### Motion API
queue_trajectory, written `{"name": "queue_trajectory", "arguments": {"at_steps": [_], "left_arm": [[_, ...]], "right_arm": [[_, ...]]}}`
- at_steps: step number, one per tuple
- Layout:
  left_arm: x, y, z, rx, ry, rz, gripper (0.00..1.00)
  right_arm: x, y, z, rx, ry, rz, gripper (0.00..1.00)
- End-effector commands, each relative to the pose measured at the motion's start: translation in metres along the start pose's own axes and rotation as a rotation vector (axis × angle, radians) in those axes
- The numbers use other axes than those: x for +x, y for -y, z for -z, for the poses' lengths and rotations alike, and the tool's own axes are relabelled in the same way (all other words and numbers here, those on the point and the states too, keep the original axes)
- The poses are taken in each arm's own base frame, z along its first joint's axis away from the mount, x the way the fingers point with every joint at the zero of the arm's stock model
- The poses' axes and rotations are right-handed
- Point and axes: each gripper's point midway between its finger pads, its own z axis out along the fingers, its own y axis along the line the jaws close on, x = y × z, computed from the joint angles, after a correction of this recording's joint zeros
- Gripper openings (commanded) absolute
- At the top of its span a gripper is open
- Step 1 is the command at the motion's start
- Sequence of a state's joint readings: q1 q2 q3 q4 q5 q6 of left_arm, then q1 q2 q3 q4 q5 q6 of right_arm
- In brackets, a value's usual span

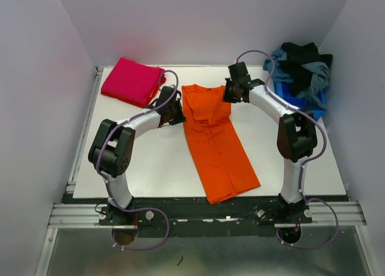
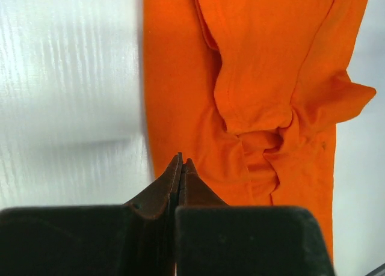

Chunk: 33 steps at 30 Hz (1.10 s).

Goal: Fold and stack the t-shirts
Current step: Rotate the tshirt 90 degrees

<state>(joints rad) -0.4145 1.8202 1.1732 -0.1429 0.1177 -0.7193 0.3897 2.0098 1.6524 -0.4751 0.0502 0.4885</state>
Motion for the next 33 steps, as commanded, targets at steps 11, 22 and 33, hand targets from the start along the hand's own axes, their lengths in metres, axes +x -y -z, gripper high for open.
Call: {"name": "queue_trajectory", "arguments": {"at_steps": [11, 22, 33], "left_arm": [[-0.028, -0.017, -0.008, -0.082, 0.073, 0.008, 0.0], [-0.053, -0.028, -0.036, -0.116, 0.09, 0.036, 0.0], [-0.067, -0.012, -0.08, -0.061, 0.055, 0.057, 0.0]], "right_arm": [[0.034, 0.034, -0.064, 0.094, -0.196, 0.002, 0.01], [0.031, 0.082, -0.089, 0.194, -0.225, -0.083, 0.01], [-0.009, 0.101, -0.104, 0.144, -0.199, -0.159, 0.01]]}}
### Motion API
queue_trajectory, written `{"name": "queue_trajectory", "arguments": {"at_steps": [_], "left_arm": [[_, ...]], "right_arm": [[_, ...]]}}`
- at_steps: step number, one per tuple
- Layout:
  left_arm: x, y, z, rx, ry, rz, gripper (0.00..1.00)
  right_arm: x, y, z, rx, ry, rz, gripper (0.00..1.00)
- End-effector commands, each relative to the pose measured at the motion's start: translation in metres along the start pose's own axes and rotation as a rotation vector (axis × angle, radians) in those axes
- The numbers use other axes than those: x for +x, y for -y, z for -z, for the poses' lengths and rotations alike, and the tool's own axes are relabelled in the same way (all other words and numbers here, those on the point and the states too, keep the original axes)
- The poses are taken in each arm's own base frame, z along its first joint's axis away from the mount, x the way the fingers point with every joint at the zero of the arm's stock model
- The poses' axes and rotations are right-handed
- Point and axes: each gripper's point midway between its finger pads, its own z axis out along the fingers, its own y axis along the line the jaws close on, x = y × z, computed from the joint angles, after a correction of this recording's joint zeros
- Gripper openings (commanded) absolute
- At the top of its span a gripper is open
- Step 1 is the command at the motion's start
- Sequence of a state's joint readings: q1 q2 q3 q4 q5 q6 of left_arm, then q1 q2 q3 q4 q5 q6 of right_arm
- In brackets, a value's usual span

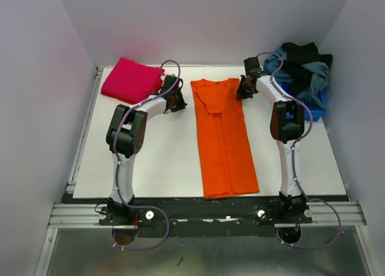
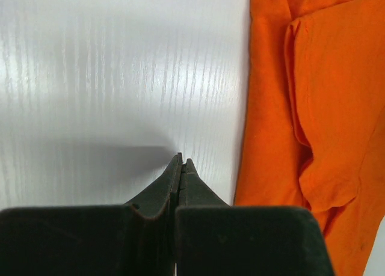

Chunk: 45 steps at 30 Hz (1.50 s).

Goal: Fold and stack the t-shirts
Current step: Rotate the tshirt 90 degrees

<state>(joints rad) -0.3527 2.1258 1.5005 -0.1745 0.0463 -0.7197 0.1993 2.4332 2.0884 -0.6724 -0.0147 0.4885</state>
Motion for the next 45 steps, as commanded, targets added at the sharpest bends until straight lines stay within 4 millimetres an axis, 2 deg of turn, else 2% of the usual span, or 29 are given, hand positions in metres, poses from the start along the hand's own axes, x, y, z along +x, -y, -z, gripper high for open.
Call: {"name": "queue_trajectory", "arguments": {"at_steps": [1, 5, 8, 14, 18, 19, 20, 24, 28, 31, 36, 38, 39, 42, 45], "left_arm": [[-0.006, 0.012, -0.013, 0.036, -0.019, 0.014, 0.0], [-0.01, 0.026, -0.026, 0.078, -0.028, 0.025, 0.0], [-0.017, 0.038, -0.027, 0.116, -0.007, 0.033, 0.0], [-0.027, 0.051, -0.032, 0.151, 0.023, 0.046, 0.0], [-0.032, 0.064, -0.036, 0.202, 0.029, 0.042, 0.0], [-0.032, 0.067, -0.036, 0.21, 0.024, 0.042, 0.0], [-0.032, 0.071, -0.033, 0.219, 0.028, 0.038, 0.0], [-0.023, 0.071, -0.016, 0.196, 0.034, 0.028, 0.0], [0.015, 0.069, 0.009, 0.181, -0.03, 0.03, 0.0], [0.047, 0.057, 0.027, 0.148, -0.057, 0.026, 0.0], [0.083, 0.049, 0.053, 0.152, -0.1, 0.021, 0.0], [0.092, 0.05, 0.071, 0.161, -0.098, 0.001, 0.0], [0.1, 0.047, 0.078, 0.155, -0.108, -0.011, 0.0], [0.129, 0.034, 0.099, 0.129, -0.15, -0.038, 0.0], [0.161, 0.023, 0.116, 0.135, -0.184, -0.051, 0.0]], "right_arm": [[0.006, 0.008, -0.012, 0.017, -0.058, -0.02, 0.01], [-0.005, 0.008, -0.014, -0.006, -0.047, -0.049, 0.01], [-0.019, 0.0, -0.004, -0.054, -0.012, -0.037, 0.01], [-0.047, -0.019, 0.048, -0.139, 0.116, 0.003, 0.11], [-0.031, -0.016, 0.084, -0.167, 0.138, 0.008, 0.09], [-0.028, -0.014, 0.094, -0.171, 0.153, 0.005, 0.03], [-0.017, -0.009, 0.098, -0.168, 0.148, 0.0, 0.01], [0.026, 0.01, 0.122, -0.159, 0.126, -0.044, 0.01], [0.09, 0.034, 0.13, -0.139, 0.049, -0.096, 0.01], [0.125, 0.048, 0.139, -0.091, -0.001, -0.096, 0.01], [0.169, 0.064, 0.152, 0.008, -0.073, -0.06, 0.01], [0.186, 0.07, 0.157, 0.036, -0.103, -0.041, 0.01], [0.192, 0.08, 0.159, 0.082, -0.101, -0.04, 0.01], [0.219, 0.093, 0.166, 0.097, -0.132, -0.032, 0.01], [0.236, 0.095, 0.174, 0.063, -0.136, -0.04, 0.03]]}}
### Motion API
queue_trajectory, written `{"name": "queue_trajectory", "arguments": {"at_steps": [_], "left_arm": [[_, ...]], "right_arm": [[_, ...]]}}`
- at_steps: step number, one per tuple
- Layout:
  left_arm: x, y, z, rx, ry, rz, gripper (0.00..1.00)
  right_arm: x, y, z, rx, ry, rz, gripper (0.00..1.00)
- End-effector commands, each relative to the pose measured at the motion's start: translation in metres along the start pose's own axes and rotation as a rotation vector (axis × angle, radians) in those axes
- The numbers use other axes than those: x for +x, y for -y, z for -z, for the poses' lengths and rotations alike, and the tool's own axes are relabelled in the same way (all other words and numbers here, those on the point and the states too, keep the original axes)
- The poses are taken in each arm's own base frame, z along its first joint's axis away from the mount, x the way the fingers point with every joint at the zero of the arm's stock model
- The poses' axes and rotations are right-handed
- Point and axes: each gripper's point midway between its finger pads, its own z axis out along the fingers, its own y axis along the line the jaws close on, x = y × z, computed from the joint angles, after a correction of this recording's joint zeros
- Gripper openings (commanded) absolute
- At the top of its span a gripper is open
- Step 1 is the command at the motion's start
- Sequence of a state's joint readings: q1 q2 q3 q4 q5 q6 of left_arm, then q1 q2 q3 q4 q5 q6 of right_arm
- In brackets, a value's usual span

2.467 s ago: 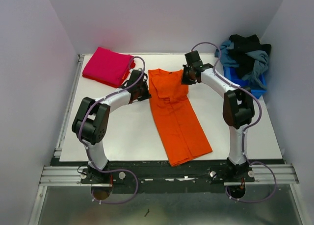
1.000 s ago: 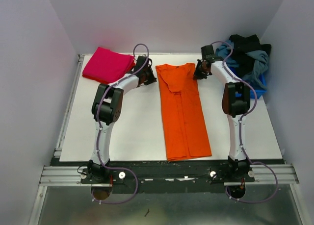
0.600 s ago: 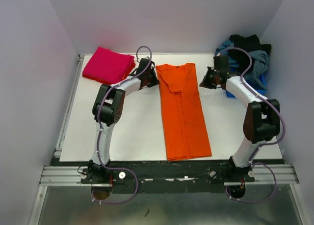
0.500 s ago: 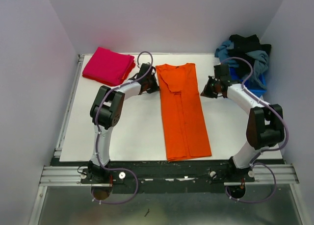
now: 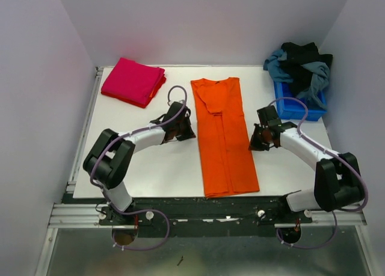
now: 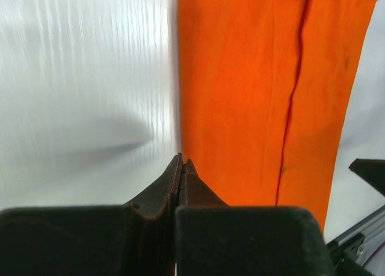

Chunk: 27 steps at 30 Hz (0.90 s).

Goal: Fold and stack the t-shirts
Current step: Rotate the tshirt 90 degrees, then grab the bottom of the folded rectangular tshirt with both arms

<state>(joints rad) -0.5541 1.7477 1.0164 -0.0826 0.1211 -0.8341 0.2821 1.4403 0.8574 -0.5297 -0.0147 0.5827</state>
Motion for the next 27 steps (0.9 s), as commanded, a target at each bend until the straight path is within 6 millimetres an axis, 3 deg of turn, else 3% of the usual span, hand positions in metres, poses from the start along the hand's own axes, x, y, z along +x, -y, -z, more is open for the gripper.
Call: {"name": "queue_trajectory", "arguments": {"at_steps": [1, 5, 11, 14, 22, 27], "left_arm": [[0.046, -0.009, 0.021, -0.014, -0.038, -0.023, 0.0], [0.066, -0.004, 0.015, 0.009, -0.068, -0.02, 0.0], [0.064, 0.031, 0.019, 0.079, -0.052, -0.045, 0.0], [0.071, 0.037, 0.014, 0.07, -0.071, -0.073, 0.0], [0.089, 0.02, -0.014, 0.02, -0.132, -0.071, 0.0], [0.086, -0.002, -0.023, -0.046, -0.135, -0.068, 0.0]], "right_arm": [[0.034, 0.023, 0.01, 0.042, -0.031, -0.018, 0.05], [0.051, 0.022, 0.007, 0.0, -0.063, -0.017, 0.01], [0.068, 0.024, 0.0, 0.024, -0.096, -0.008, 0.01], [0.073, 0.024, -0.003, 0.024, -0.102, -0.01, 0.01], [0.087, 0.025, -0.014, 0.064, -0.15, -0.011, 0.01], [0.093, 0.018, -0.016, 0.047, -0.161, -0.011, 0.01]]}}
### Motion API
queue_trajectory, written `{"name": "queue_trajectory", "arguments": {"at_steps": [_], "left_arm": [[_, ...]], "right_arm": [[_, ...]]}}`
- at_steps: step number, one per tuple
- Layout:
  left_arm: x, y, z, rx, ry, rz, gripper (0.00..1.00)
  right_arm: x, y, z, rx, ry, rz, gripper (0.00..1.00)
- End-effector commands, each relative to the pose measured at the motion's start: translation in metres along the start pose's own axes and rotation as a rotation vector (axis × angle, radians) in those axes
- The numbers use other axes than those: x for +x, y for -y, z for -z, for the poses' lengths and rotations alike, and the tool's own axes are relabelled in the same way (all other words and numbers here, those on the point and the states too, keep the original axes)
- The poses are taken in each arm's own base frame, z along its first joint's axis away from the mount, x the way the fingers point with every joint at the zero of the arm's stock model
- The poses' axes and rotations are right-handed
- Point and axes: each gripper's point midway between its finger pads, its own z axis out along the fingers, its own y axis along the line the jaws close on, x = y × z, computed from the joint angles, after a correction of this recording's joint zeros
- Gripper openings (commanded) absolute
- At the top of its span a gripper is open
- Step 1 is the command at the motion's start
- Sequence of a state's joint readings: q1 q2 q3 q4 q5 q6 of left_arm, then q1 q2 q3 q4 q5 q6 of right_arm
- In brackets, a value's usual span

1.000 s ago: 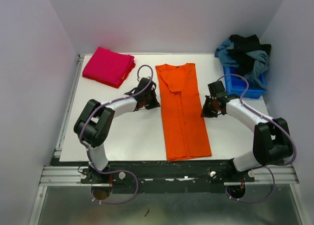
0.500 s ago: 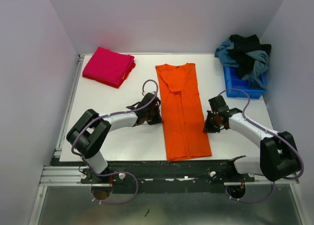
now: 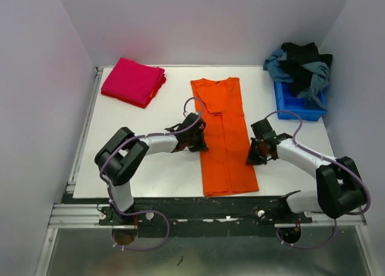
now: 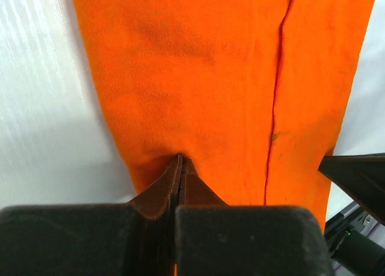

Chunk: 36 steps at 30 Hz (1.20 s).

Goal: Fold and stack the t-shirts
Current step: Grab the bottom of the folded rectangular tshirt with both arms

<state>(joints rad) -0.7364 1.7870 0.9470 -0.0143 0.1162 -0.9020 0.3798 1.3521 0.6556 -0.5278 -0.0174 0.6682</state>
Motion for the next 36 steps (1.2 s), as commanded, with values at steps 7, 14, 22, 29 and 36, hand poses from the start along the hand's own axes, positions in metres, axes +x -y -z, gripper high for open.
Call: {"name": "queue_trajectory", "arguments": {"at_steps": [7, 14, 22, 29, 36], "left_arm": [[-0.015, -0.048, -0.01, -0.135, -0.003, 0.004, 0.0], [-0.046, -0.071, -0.006, -0.163, 0.023, 0.02, 0.0], [-0.026, -0.032, 0.024, -0.054, 0.034, -0.01, 0.0], [-0.005, -0.02, 0.067, -0.017, 0.05, -0.047, 0.06], [0.022, -0.045, 0.108, -0.082, 0.042, -0.052, 0.19]], "right_arm": [[0.018, -0.023, -0.017, -0.007, -0.053, -0.009, 0.01], [0.012, -0.048, -0.02, -0.013, -0.043, 0.0, 0.01], [-0.004, -0.048, 0.01, -0.035, 0.049, 0.043, 0.01], [0.035, -0.037, 0.034, -0.159, -0.004, 0.068, 0.23], [0.09, -0.014, 0.04, -0.13, -0.13, 0.075, 0.34]]}}
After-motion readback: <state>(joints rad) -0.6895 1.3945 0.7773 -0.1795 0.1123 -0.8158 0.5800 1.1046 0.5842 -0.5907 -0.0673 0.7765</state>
